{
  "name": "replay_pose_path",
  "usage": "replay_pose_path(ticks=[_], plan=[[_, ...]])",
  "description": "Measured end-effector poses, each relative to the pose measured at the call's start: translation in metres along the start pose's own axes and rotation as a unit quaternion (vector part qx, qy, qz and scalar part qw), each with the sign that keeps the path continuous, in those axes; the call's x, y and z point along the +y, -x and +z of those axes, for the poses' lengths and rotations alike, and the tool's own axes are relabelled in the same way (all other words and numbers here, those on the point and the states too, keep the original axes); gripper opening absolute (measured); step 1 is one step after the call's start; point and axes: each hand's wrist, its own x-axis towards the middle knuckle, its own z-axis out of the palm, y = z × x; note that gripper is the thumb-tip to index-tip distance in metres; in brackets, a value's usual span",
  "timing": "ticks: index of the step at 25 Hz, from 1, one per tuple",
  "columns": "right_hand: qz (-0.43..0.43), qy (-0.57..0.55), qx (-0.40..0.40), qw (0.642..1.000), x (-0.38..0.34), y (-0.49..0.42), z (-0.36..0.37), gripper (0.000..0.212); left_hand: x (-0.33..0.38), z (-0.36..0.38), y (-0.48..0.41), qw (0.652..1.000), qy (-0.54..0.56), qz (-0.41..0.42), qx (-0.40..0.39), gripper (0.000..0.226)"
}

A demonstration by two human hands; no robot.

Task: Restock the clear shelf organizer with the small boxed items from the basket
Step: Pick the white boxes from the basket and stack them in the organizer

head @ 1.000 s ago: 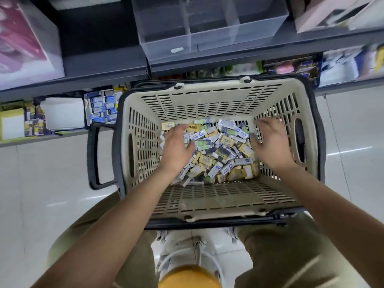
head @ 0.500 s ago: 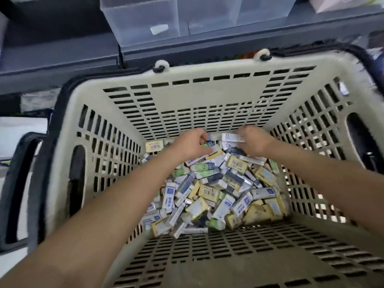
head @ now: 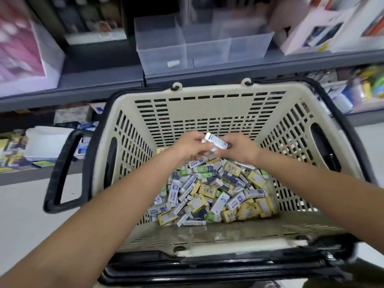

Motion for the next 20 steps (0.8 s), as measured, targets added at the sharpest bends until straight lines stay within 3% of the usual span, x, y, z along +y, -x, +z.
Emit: replay_pose_path(ticks=[2,5,8,14,20], plan=[[0.008,-0.027,0.001,1.0,-0.008,0.001,0.002,0.007,0.0,-0.001,0.008,0.999,0.046,0.001,0.014,0.022],[0.001,-0.122,-0.007,0.992,-0.019,0.001,0.0,0.029,0.002,-0.007,0.015,0.988,0.153,-0.007,-0.002,0.015],[0.002,-0.154,-0.007,0.988,-0.027,0.001,-0.003,0.035,0.003,-0.01,0.018,0.975,0.223,0.001,-0.002,0.006],[-0.005,-0.157,0.013,0.987,-0.028,0.001,-0.004,0.016,0.006,-0.009,0.015,0.971,0.239,0.011,-0.006,0.007],[0.01,-0.218,-0.021,0.976,-0.021,0.003,-0.005,0.017,0.0,-0.008,0.014,0.972,0.235,0.009,0.001,0.012]])
